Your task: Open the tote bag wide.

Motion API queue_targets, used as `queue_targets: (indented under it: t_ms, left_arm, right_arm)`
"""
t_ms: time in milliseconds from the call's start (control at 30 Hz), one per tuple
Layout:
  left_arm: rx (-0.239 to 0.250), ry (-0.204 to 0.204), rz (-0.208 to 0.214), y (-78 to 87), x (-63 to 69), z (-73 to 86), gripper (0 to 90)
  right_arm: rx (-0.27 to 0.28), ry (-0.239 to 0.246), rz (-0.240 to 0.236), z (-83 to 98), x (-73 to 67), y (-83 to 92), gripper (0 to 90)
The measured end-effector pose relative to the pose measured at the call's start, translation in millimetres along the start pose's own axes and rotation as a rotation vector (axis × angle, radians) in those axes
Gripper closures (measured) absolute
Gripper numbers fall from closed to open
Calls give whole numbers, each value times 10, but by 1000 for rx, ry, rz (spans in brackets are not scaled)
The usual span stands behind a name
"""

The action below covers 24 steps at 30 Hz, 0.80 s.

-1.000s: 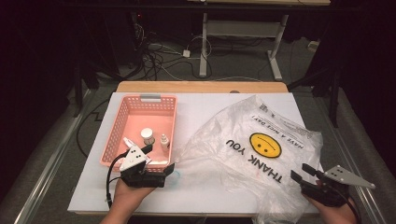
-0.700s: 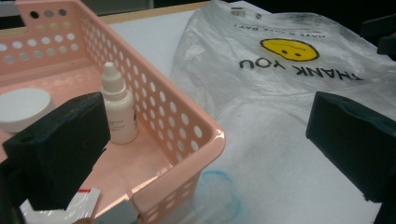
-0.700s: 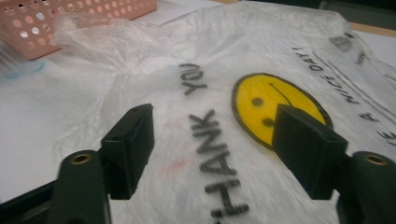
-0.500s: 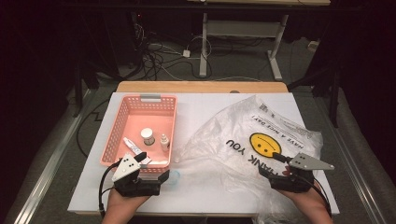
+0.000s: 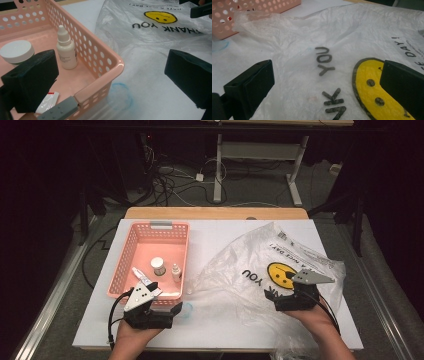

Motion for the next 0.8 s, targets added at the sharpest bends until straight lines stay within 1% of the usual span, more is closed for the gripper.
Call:
queue_targets:
  t_ms: [33, 67, 100, 167, 200, 267, 300, 367, 433, 600, 667, 700, 733, 800]
  left_arm:
    - [5, 5, -3, 0, -9, -5, 0]
    - [-1, 11, 0, -2, -20, -9, 0]
    - [-13, 19, 8, -4, -27, -14, 0]
    - [-36, 27, 18, 1, -37, -24, 0]
    - [-38, 26, 11, 13, -35, -28, 0]
    - [-34, 19, 20, 15, -23, -32, 0]
    - [-24, 15, 18, 21, -19, -30, 0]
    - [-17, 17, 19, 28, -19, -25, 0]
    - [-7, 17, 24, 42, -23, -19, 0]
    - [-2, 18, 28, 47, -32, -25, 0]
    - [1, 11, 34, 44, -29, -22, 0]
    - [0, 5, 37, 39, -25, -20, 0]
    - [-2, 1, 39, 31, -21, -18, 0]
    - [-5, -1, 37, 20, -19, -16, 0]
  right_arm:
    - [-4, -1, 3, -12, 12, -9, 0]
    - [-1, -4, 4, -16, 5, -16, 0]
    - [0, 6, -4, -12, -13, -24, 0]
    - [-19, 33, -27, 2, -81, -31, 0]
    - [-26, 39, -32, 10, -110, -27, 1]
    - [-26, 44, -47, 29, -149, 0, 8]
    - [-23, 50, -43, 37, -161, 20, 18]
    - [-21, 46, -58, 60, -182, 70, 50]
    - [-24, 32, -70, 92, -188, 118, 59]
    - [-33, 5, -84, 138, -187, 211, 94]
    - [-45, 10, -98, 143, -207, 208, 129]
    - [-54, 19, -104, 141, -217, 199, 160]
    - [-63, 26, -117, 138, -230, 192, 192]
    - [-70, 35, -162, 133, -270, 180, 283]
Point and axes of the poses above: each handheld gripper's, and its own axes: y roughly backward along the jaws, z roughly out of its underside, x roughly to its right, the point moved 3 cm from there along -y, roughly forward along the jaws, and after that the axes turned 13 degrees about y, right-handed, at the moved point
